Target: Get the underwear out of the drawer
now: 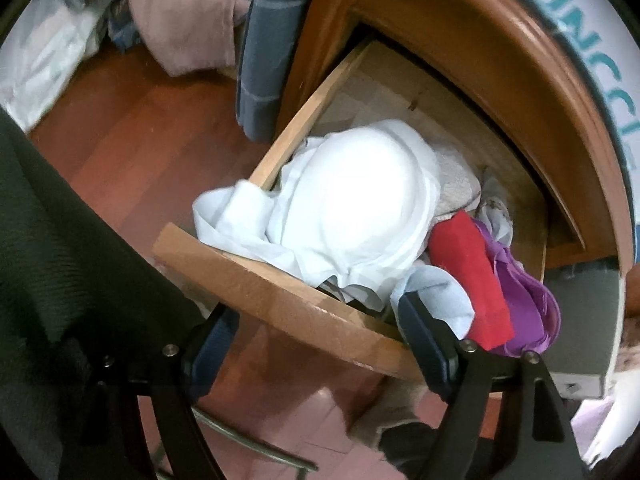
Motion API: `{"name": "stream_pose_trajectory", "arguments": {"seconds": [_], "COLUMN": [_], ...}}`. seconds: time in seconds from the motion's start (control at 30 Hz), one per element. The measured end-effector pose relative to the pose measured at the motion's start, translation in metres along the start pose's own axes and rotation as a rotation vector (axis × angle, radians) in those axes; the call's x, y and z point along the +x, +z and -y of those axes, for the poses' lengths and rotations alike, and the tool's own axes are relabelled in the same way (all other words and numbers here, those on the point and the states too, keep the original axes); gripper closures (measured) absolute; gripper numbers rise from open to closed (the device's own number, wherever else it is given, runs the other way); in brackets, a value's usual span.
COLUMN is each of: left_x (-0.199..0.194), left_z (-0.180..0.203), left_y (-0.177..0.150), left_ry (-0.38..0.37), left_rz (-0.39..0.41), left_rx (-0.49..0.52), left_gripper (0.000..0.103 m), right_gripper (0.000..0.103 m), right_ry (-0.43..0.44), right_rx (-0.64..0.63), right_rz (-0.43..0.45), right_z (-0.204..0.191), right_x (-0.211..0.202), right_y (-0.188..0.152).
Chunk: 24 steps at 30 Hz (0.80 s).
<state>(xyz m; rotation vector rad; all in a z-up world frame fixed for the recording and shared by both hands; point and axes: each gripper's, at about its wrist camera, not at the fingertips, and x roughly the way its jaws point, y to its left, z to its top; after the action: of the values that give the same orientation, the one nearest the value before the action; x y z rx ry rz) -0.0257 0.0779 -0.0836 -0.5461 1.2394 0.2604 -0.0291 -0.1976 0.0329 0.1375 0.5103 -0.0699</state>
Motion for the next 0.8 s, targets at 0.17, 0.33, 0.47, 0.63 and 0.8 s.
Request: {"name": "stream_pose_trajectory", "arguments": {"seconds": [0.17,0.33,0.47,0.63,0.8], "left_x": [-0.02,-0.055,-0.058,-0.019,0.025], "left_z": [0.017,0.054,0.088,0.107,0.108], "left_y": [-0.003,-0.008,-0.004,0.018,0.031], "left_ry": [0.019,0.02,0.023,0.044,0.033], "left_rz": [0.013,0.133,0.143,-0.034,-0.205], "left_rx": [0.136,0.379,0.596,0.695,0.683], "left_gripper": [0.025,0.024,0.013,0.013,0.013], "right_gripper": [0.0,0.0,0.0,0.0,0.0], "right_ry": [-0.005,-0.016,-0.011,-0.013,-0.012], "right_rx": [-0.003,0.048,0.105,0.114,0.113], "right_rz": [0.007,0.021,0.019,0.024,0.022], "right_z": [0.002,0.017,0.029,0.033,0.034], "right_x": [-0.001,-0.007,-0.01,-0.012,-0.012], "right_y": [0.001,0.004,0.005,0.005,0.005]}}
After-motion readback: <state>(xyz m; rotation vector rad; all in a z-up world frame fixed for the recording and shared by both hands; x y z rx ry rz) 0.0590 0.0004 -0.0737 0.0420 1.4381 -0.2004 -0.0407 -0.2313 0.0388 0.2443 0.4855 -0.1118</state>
